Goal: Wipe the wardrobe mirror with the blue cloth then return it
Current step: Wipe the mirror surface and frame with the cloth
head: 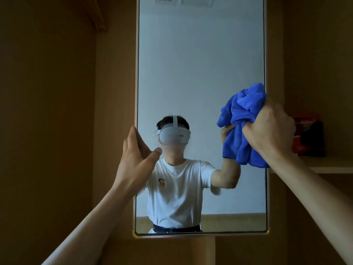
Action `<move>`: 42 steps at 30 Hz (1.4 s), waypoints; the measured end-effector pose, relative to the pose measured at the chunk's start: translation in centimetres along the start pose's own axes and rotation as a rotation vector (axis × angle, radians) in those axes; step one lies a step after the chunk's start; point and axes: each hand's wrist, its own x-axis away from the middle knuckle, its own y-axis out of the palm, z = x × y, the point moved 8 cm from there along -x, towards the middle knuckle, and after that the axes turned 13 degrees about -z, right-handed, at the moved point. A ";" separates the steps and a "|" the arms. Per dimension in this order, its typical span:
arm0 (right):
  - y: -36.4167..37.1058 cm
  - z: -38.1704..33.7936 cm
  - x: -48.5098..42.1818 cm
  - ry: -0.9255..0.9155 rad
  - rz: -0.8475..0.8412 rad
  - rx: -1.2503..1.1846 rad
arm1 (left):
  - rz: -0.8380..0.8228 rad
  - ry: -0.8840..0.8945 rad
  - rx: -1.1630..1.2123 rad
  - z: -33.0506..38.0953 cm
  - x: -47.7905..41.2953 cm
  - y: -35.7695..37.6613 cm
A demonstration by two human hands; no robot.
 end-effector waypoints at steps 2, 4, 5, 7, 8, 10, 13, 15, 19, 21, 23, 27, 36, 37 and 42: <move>0.5 -1.3 0.2 -0.008 -0.024 0.010 | -0.017 -0.002 0.023 0.1 0.2 0.0; 1.0 -3.2 0.7 -0.041 -0.028 0.002 | -0.036 -0.010 0.049 0.2 0.3 -0.1; 1.1 -4.2 0.9 -0.056 -0.031 -0.012 | -0.045 -0.016 0.067 0.3 0.4 -0.2; 1.7 -6.4 1.3 -0.090 -0.065 -0.030 | -0.057 -0.027 0.097 0.1 0.5 -0.2; 2.1 -7.5 1.4 -0.112 -0.093 -0.031 | -0.058 -0.034 0.103 0.0 0.5 -0.2; 2.8 -9.8 1.7 -0.162 -0.140 -0.029 | -0.065 -0.048 0.135 -0.3 0.5 -0.2; 3.6 -13.4 2.2 -0.257 -0.178 -0.017 | -0.080 -0.040 0.187 -0.1 0.9 0.0; 4.2 -15.6 2.7 -0.332 -0.218 -0.013 | -0.095 -0.044 0.236 0.2 1.2 -0.1; 5.1 -19.1 3.6 -0.468 -0.246 0.011 | -0.104 -0.033 0.264 0.8 2.0 -0.3; 5.5 -20.2 3.9 -0.508 -0.262 0.012 | -0.119 -0.023 0.301 1.3 2.0 -0.2; 5.9 -21.2 4.2 -0.555 -0.289 0.038 | -0.099 -0.067 0.406 1.2 1.3 -0.1; 6.0 -22.1 4.9 -0.669 -0.348 0.100 | -0.107 -0.073 0.387 0.9 1.3 -0.2; 4.5 -22.2 4.3 -0.902 -0.349 0.234 | -0.173 -0.072 0.463 -2.5 3.5 0.1; 4.8 -22.2 4.8 -0.901 -0.340 0.235 | -0.172 -0.073 0.470 -2.6 3.6 0.2; 6.3 -21.3 7.3 -0.860 -0.338 0.182 | -0.110 -0.124 0.467 -3.9 3.5 -0.3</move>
